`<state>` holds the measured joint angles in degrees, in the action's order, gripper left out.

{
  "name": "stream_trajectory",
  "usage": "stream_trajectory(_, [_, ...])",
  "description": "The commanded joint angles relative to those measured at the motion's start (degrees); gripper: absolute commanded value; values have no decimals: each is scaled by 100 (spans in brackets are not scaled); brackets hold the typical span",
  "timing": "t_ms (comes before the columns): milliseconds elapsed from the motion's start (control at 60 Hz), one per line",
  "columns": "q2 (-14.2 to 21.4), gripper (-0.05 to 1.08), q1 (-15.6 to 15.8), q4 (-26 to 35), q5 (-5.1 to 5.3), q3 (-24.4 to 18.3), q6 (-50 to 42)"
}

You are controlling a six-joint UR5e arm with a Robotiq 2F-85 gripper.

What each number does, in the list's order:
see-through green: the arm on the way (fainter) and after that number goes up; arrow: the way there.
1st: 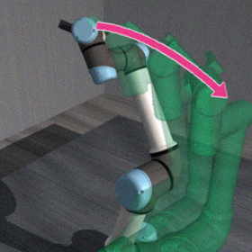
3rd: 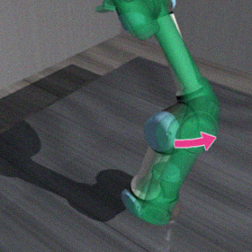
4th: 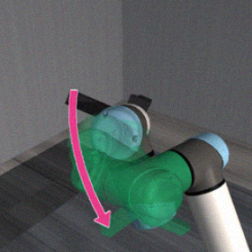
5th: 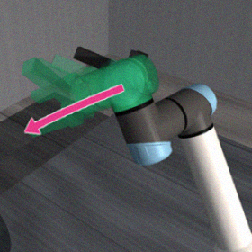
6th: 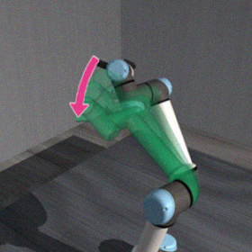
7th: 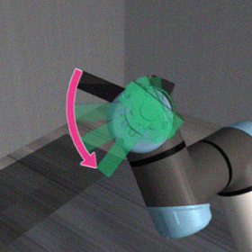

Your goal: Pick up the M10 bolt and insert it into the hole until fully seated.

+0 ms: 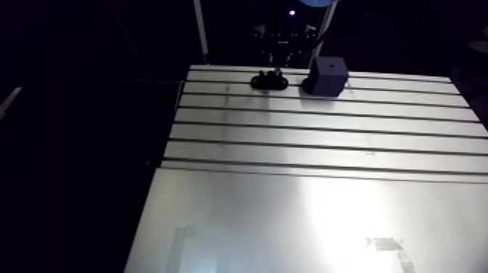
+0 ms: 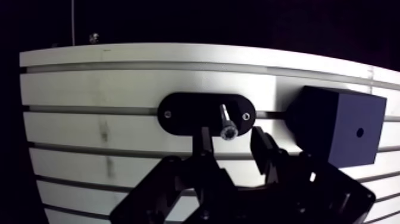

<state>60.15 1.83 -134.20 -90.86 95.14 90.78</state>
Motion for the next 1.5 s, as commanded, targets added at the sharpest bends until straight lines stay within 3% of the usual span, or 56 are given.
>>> stream_trajectory(17, [-79, 56, 1, -22, -15, 1, 5])
stream_trajectory(817, [-202, 56, 1, -50, -7, -7, 14])
stream_trajectory(1017, [-202, 61, -7, -50, -7, -8, 5])
stream_trajectory(1150, [-202, 71, -7, -50, -7, -8, 5])
stream_trajectory(1500, [-202, 79, -7, -50, 2, -8, 5])
